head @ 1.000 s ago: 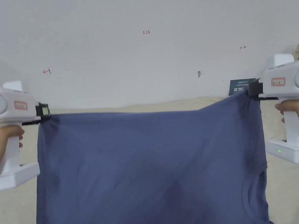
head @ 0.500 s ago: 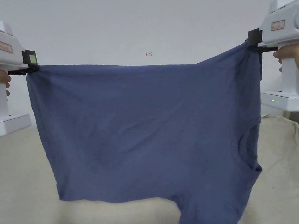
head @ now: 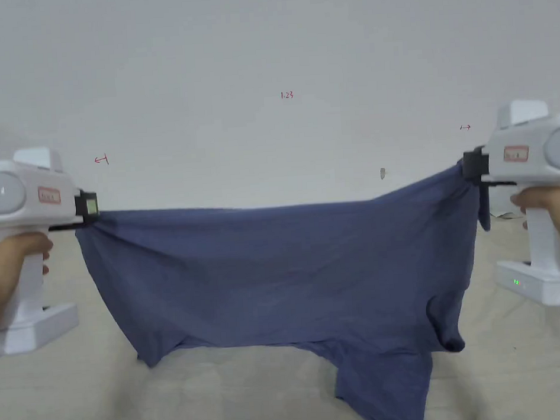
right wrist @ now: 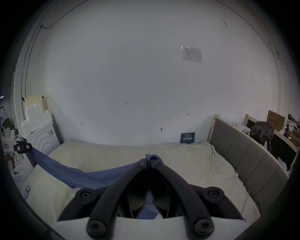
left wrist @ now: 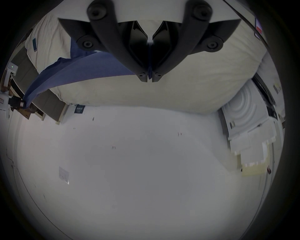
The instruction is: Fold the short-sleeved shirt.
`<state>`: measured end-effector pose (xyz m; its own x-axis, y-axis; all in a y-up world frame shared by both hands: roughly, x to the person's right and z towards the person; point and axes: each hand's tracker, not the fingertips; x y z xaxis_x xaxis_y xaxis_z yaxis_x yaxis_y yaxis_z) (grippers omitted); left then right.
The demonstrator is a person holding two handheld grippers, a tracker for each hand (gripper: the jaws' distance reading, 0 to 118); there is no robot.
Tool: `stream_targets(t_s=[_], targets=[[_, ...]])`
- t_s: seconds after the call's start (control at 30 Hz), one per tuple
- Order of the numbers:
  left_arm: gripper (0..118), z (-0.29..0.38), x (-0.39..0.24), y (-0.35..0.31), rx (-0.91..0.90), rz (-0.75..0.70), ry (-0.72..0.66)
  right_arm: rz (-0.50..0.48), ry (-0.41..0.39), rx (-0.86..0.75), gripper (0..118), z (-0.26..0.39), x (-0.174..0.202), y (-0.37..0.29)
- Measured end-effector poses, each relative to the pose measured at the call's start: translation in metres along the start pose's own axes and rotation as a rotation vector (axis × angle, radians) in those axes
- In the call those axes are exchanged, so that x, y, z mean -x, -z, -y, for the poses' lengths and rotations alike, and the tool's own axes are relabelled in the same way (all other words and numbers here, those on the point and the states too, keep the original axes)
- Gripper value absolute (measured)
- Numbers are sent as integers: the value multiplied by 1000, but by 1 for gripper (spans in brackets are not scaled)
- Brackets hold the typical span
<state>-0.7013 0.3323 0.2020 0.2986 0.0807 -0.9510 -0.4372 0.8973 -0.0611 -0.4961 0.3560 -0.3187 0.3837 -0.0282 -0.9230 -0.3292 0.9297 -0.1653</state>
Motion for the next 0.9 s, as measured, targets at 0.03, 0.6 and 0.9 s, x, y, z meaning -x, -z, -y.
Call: stream_targets(t_s=[0.03,0.6,0.9], targets=[[0,15,2,0,9,-2,-10,-3,-9,31,1,14,0,1],[0,214,36,-49,229,20,-18,-63,131,215,1,205,-17,-71],[0,284,41,-86,313,24,36,-68,192,250,1,277,-25,-132]])
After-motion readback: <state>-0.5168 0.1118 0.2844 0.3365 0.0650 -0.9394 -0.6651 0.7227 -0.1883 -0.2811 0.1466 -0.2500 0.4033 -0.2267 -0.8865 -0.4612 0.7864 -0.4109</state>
